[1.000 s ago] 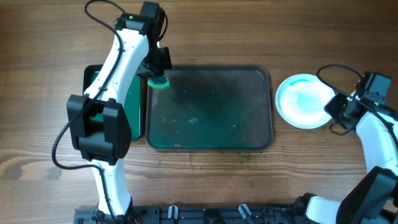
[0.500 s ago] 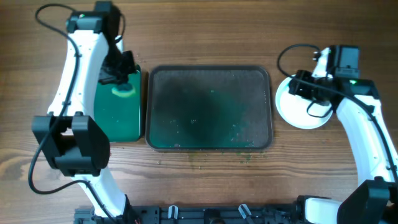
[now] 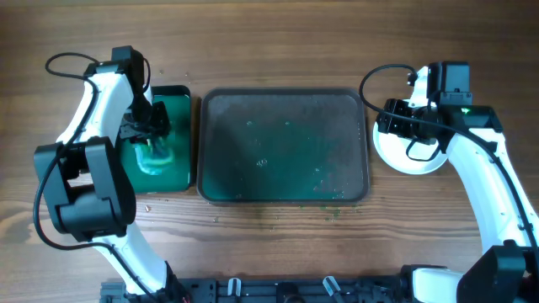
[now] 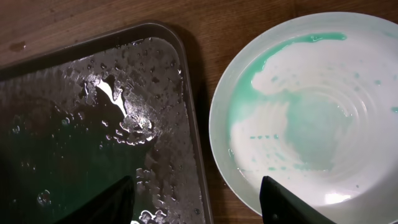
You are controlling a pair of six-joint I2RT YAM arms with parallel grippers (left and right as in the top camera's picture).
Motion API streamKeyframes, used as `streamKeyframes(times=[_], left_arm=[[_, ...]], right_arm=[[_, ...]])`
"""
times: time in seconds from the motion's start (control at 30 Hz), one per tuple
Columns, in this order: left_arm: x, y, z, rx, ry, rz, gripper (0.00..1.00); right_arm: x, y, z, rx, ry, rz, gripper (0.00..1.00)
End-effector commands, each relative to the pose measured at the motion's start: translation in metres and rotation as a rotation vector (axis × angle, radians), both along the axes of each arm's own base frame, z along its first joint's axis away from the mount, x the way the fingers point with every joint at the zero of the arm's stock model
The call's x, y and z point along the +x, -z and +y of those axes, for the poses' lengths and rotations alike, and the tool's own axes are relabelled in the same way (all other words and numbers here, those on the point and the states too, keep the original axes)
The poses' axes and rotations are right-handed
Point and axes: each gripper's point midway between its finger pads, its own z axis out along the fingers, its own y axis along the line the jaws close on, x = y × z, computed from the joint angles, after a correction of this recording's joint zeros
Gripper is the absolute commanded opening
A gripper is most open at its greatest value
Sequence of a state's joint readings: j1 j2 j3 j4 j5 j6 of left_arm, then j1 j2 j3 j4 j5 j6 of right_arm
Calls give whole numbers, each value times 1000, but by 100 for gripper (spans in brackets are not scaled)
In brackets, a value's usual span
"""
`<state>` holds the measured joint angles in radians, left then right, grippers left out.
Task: Clean dirty plates on tray and stack at the side
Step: 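Drop the sponge into the green tray with the left gripper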
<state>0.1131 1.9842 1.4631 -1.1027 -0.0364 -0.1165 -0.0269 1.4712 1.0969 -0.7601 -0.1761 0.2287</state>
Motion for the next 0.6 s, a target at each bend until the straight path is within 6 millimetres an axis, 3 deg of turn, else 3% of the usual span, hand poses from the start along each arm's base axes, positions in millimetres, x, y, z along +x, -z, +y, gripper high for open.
streamKeyframes(times=[0.0, 0.13, 0.27, 0.3, 0.33, 0.5, 0.53, 0.57], left_arm=[[2, -13, 2, 7, 7, -5, 44], [5, -51, 2, 8, 8, -32, 48], [1, -102, -4, -12, 20, -95, 53], [-1, -117, -9, -36, 35, -129, 64], [-3, -126, -11, -46, 35, -155, 100], [-12, -152, -13, -44, 15, -221, 100], [-13, -152, -13, -44, 15, -221, 100], [-12, -152, -13, -44, 15, -225, 100]], right_arm=[[3, -10, 3, -5, -34, -31, 65], [2, -20, 9, 26, -49, -60, 65], [-5, -48, 12, 26, -83, -128, 70], [-10, -61, 12, 11, -110, -155, 71], [-14, -69, 13, 4, -125, -168, 71], [-52, -121, 14, -13, -140, -248, 74], [-60, -131, 14, -15, -140, -275, 94], [-69, -142, 14, -18, -139, -313, 100]])
